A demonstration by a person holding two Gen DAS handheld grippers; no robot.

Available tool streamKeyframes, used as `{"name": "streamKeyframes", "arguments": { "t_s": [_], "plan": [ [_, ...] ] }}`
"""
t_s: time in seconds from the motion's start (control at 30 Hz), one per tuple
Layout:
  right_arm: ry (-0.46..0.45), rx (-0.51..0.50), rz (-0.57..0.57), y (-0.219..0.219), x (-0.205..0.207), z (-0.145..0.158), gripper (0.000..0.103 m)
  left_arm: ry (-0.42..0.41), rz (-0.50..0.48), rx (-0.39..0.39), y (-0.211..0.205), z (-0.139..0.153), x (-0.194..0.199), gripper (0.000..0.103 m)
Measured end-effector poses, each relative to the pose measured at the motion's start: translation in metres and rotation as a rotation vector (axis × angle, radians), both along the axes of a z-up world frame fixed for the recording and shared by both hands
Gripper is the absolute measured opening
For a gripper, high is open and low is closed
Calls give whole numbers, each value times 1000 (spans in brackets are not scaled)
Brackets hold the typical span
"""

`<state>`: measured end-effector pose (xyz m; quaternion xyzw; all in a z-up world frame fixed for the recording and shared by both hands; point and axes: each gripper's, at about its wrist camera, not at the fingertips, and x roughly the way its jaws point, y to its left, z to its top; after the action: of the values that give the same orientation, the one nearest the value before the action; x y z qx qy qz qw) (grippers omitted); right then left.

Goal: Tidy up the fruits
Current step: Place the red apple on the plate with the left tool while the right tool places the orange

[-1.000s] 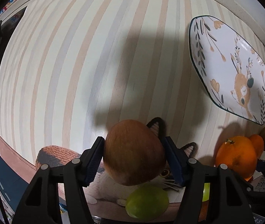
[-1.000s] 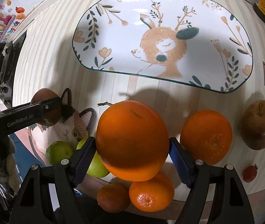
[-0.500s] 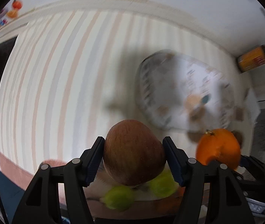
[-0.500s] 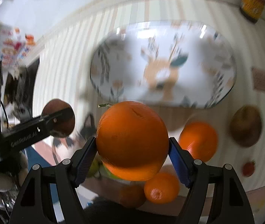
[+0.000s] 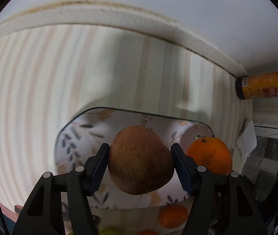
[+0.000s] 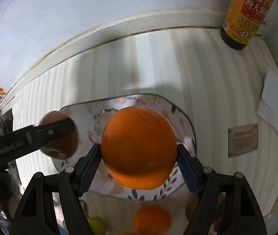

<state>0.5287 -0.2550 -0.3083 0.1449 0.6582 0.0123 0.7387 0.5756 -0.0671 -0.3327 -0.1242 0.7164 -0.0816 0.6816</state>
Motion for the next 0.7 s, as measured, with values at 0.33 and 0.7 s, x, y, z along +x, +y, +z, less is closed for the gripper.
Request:
{"name": "streamKeyframes", "arguments": {
  "t_s": [0.33,0.7],
  "plan": [
    [63,55,-48,-12,4,-28,79,36,-16,46,-23,-14,7,62],
    [46,19,-5,-9,8,-10,97,-44,-36,90,-23,7,0,88]
  ]
}}
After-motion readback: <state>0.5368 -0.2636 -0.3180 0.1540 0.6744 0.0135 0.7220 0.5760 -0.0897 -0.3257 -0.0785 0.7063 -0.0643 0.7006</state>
